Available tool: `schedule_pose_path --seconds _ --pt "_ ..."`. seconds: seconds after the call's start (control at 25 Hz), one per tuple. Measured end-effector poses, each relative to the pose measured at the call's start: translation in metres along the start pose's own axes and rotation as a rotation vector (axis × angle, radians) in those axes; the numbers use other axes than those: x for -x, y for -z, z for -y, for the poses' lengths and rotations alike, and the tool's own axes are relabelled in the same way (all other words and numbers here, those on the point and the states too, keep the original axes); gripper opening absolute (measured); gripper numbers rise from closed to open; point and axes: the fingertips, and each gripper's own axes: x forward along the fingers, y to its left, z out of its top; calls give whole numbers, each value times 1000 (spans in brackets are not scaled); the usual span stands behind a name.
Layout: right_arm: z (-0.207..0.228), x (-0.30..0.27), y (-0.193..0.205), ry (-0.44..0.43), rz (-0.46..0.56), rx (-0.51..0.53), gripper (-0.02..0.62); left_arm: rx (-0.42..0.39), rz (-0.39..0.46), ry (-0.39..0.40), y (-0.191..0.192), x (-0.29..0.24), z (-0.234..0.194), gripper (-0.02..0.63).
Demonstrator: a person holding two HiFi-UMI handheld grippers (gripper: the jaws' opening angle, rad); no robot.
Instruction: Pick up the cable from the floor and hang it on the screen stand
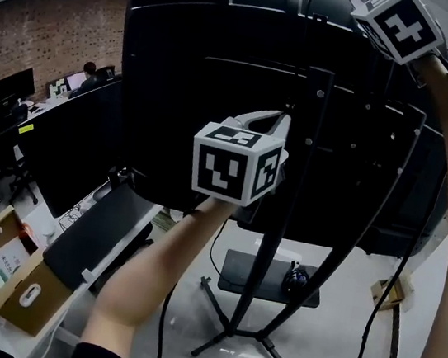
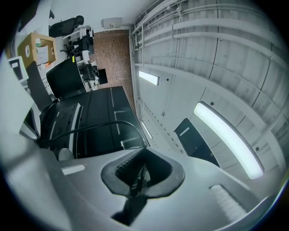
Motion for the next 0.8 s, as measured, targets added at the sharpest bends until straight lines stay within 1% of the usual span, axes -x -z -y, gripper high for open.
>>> schedule_pose_path --seconds 0.08,0.24,0.56,0.68,0.8 --pt "3 6 4 4 -2 2 17 5 1 -3 0 1 2 -2" --pt "9 15 26 0 -34 3 17 15 14 -9 -5 4 4 -2" --pt "37 41 82 63 -105 -31 17 14 39 -4 -16 3 20 -2" --pt "50 49 101 90 -121 -62 17 9 44 -13 -23 3 20 -2" --pt "60 61 127 105 -168 -75 17 16 52 -14 -27 1 24 -2"
